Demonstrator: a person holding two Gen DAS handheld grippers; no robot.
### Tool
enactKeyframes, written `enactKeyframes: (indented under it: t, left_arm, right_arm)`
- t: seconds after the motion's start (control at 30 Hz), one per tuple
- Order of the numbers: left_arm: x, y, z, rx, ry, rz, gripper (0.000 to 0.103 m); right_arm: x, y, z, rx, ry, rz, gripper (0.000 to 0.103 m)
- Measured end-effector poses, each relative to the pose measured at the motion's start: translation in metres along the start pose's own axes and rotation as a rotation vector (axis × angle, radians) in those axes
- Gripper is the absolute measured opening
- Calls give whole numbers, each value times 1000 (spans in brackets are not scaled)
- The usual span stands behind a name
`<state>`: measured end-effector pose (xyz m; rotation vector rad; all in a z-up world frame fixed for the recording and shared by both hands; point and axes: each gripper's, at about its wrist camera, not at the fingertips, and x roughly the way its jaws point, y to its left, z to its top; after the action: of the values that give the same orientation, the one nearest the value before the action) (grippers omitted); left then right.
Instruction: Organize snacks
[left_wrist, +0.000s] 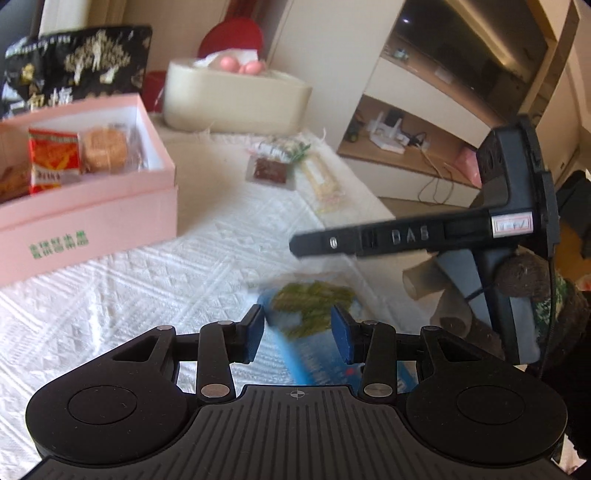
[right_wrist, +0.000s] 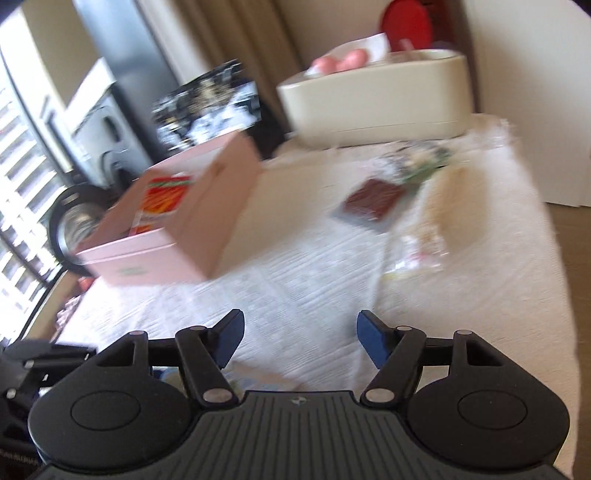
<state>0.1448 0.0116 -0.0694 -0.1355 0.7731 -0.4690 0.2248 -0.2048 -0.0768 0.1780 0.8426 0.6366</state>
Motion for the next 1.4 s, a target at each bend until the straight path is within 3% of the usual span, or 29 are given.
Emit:
enactKeyframes:
  t: [0.07,0.2,0.27,0.3,0.5,0.6,0.73,0.87,1.07,1.23,1.3,1.37,1.4]
  left_arm:
    - [-3,-2,1,-10,-12,11,44]
    - [-1,-10,1,24,-28,54,44]
    - [4,-17,1,45,-26,47,44]
    - [5,-22,2,63,-26,41,44]
    - [26,-68,7,204,-7,-63,42]
    - [35,-77,2,268,13,-39,40]
    - [33,-62,-3,275,30,21,40]
    - [24,-43,4,201,0,37,40]
    - [20,-20,15,116,-18,89,40]
    - [19,-7,16,90,-15,123,40]
    - [20,-4,18,76,-16,134,40]
    - [21,-4,20,58,-24,137,40]
    - [20,-3,21,50,-30,137,40]
  right_arm:
    - [-6,5,0,-48,-13,-41,69]
    - [-15,-3,25,-78,-121,-226,72]
    - [-12,-18,45,-35,-169,-270,85]
    - [-7,-27,58,-9,-179,-285,86]
    - [54,-70,135,62,-144,-296,86]
    - [88,-93,156,145,-61,-324,86]
    - [92,-89,143,132,-12,-253,82]
    - [85,-54,119,-19,64,-166,53]
    - [67,-9,80,-206,171,-87,45]
    - [37,10,53,-316,228,41,39]
    - [28,13,55,-327,181,20,43]
    - [26,9,67,-284,91,-59,73]
    - [31,5,75,-249,27,-125,78]
